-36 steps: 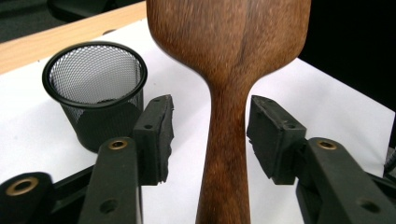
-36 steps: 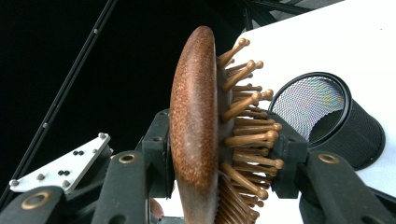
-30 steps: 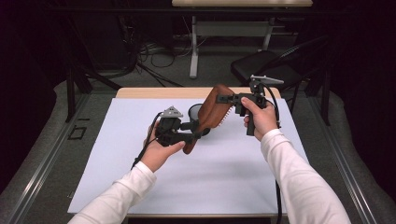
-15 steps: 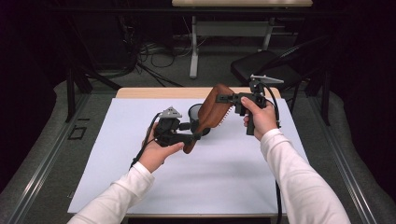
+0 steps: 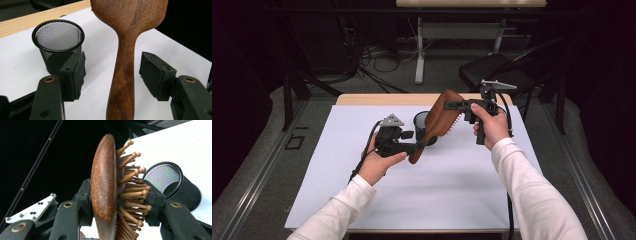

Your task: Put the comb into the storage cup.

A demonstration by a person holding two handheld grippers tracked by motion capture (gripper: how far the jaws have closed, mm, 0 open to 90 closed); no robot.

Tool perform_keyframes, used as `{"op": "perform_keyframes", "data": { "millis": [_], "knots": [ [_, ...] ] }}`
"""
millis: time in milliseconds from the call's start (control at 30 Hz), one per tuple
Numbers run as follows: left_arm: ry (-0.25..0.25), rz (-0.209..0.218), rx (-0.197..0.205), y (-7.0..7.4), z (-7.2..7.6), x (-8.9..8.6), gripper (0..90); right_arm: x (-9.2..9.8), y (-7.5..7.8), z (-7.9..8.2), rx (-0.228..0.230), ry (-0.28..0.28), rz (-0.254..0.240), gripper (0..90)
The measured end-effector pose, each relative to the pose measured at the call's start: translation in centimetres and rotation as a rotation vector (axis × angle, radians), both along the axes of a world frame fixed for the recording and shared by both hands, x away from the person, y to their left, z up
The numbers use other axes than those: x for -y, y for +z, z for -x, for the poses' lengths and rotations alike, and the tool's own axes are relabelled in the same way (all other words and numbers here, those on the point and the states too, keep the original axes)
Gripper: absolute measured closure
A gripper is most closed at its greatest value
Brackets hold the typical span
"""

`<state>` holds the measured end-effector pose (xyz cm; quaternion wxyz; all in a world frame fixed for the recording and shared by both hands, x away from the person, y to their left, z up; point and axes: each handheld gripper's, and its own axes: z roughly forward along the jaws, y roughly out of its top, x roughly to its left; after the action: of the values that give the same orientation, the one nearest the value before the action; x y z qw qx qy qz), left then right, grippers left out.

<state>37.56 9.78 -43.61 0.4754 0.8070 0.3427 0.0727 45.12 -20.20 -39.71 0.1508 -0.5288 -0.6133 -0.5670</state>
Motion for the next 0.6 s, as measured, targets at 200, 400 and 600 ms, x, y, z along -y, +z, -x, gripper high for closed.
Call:
{"op": "perform_keyframes", "data": {
  "millis": [200, 400, 600],
  "knots": [
    [0.014, 0.014, -0.007, 0.1, 0.1, -0.6, 37.3, 0.2, 0.1, 0.0, 0.002, -0.007, 0.002, 51.2],
    [0.028, 0.027, 0.006, 0.0, 0.0, -1.3, 37.3, 0.4, 0.3, 0.0, 0.004, -0.017, 0.002, 51.2],
    [0.029, 0.034, -0.019, -0.3, -0.1, -2.0, 37.1, 0.6, 0.5, 0.0, 0.004, -0.023, 0.003, 51.2]
  ]
}}
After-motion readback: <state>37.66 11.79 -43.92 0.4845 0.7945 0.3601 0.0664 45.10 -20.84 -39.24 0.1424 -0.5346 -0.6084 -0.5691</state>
